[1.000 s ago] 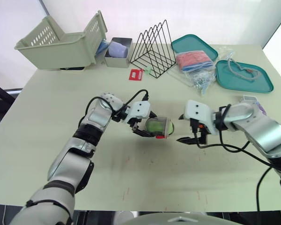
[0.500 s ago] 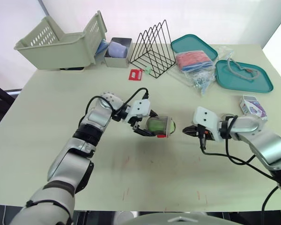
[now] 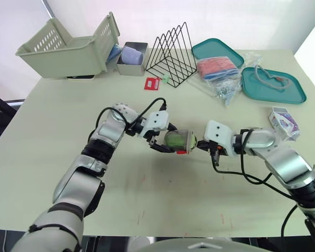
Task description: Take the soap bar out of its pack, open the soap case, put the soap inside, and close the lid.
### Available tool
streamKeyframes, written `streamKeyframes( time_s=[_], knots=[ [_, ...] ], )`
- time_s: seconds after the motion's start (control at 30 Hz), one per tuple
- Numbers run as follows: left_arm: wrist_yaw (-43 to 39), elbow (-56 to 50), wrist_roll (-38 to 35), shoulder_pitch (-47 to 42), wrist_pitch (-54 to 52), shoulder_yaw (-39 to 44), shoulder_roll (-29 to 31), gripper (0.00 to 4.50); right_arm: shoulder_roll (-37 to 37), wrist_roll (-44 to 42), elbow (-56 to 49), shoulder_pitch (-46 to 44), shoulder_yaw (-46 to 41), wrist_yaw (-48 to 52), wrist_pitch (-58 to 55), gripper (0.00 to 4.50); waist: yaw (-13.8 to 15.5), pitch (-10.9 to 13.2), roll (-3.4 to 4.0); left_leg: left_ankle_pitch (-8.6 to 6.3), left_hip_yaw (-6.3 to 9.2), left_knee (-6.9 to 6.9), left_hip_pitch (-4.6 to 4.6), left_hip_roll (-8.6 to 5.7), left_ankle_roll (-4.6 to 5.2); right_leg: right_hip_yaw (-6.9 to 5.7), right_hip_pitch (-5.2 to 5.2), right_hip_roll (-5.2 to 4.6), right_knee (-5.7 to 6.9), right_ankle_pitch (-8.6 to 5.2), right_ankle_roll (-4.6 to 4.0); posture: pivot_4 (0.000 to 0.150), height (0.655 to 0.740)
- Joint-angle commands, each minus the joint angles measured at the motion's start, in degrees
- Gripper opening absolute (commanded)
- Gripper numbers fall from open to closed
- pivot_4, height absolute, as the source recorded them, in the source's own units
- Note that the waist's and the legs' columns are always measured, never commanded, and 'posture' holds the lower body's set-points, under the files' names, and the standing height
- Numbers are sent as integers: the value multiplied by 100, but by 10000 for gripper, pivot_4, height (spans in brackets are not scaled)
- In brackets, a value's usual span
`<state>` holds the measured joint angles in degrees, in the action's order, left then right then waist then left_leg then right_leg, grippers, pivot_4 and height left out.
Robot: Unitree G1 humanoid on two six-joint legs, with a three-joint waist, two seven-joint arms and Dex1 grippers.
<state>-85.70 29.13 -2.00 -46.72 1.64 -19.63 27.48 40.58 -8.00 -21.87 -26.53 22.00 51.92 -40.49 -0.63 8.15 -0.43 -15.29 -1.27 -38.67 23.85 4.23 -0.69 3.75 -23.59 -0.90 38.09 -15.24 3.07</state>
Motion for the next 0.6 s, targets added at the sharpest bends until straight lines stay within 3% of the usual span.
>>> streamKeyframes(
  time_s=[0.03, 0.43, 0.53, 0.6],
  knots=[
    [44, -210, -96, -37, 39, 102, -2, 34453, -16, 55, -112, -152, -55, 23, 149, 809, 0, 0, 0, 0, 0, 0, 0, 0, 0, 0, 0, 0, 0, 0, 0, 1500, 7400],
    [250, -20, -95, -98, 253, 194, -24, 34453, 426, -277, -157, 304, -828, 159, 0, 809, 5, 0, 0, 0, 0, 0, 0, 0, 0, 0, 0, 0, 0, 0, 0, 1500, 7400],
    [325, -71, -143, -61, 312, 224, -45, 34453, 330, -1051, -359, 527, -1440, 251, -796, 9045, 5, 0, 0, 0, 0, 0, 0, 0, 0, 1, 0, 0, 0, 0, 0, 1500, 7400],
    [343, -146, -157, -13, 297, 225, -47, 34453, 276, -1559, -482, 633, -1804, 252, -1402, 17324, 5, 0, 0, 0, 0, 0, 0, 0, 0, 0, 1, 0, 0, 0, 0, 1500, 7400]
  ],
)
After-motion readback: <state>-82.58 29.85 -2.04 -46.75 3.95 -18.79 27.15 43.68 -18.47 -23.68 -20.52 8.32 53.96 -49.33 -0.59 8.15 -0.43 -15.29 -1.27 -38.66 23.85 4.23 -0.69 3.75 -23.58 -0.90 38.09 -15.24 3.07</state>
